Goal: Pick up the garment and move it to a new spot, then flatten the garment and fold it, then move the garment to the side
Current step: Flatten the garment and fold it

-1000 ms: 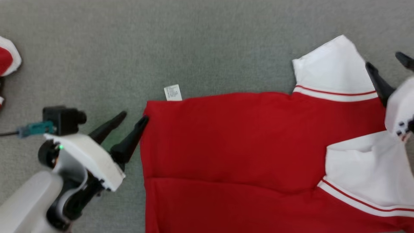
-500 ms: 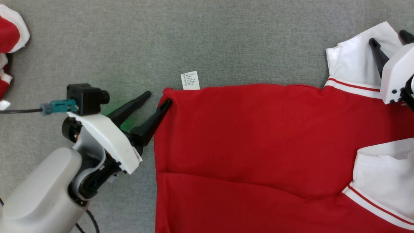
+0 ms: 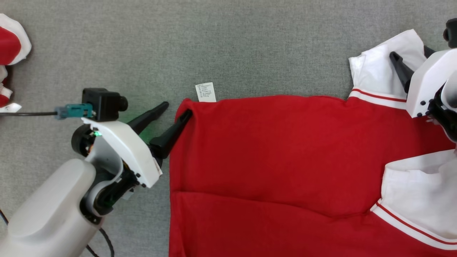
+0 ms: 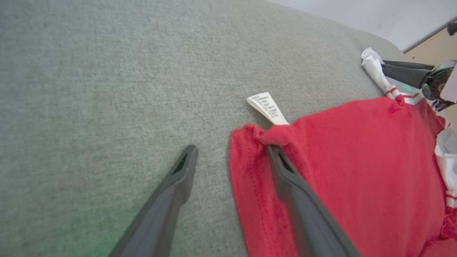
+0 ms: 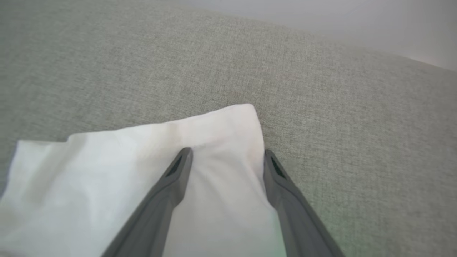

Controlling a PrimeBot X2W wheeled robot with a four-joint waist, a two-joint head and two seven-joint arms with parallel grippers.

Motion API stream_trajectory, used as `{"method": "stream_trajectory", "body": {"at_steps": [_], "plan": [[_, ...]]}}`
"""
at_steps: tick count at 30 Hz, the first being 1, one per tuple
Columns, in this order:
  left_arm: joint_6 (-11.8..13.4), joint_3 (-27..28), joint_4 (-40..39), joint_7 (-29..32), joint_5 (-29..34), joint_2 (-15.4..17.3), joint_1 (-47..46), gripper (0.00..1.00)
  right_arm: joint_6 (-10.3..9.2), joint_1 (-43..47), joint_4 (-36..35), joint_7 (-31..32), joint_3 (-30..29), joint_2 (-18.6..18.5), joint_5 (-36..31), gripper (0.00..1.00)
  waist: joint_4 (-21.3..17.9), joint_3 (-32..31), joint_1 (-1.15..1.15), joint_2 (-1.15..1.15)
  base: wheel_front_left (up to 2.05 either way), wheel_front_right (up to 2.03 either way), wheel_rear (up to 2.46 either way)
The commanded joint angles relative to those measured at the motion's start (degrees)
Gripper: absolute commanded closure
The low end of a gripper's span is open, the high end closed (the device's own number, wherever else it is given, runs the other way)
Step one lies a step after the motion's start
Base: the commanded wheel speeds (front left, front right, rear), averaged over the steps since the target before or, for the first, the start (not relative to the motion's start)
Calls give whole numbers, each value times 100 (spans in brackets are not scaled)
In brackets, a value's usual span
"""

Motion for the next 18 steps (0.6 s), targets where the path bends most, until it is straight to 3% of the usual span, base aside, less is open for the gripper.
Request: {"method": "stream_trajectory", "body": {"at_steps": [1,13,18], "plan": [[-45,-72,-16,70,-70,-29,14,0,77,387,240,129,240,165,74,0,1,-36,0,0,0,0,0],[-88,-86,-171,246,-169,58,-10,0,71,495,330,50,452,102,264,0,-82,-193,0,0,0,0,0],[-109,-224,15,362,-175,-71,-75,0,64,467,406,144,532,73,308,0,-126,-172,0,0,0,0,0]]}}
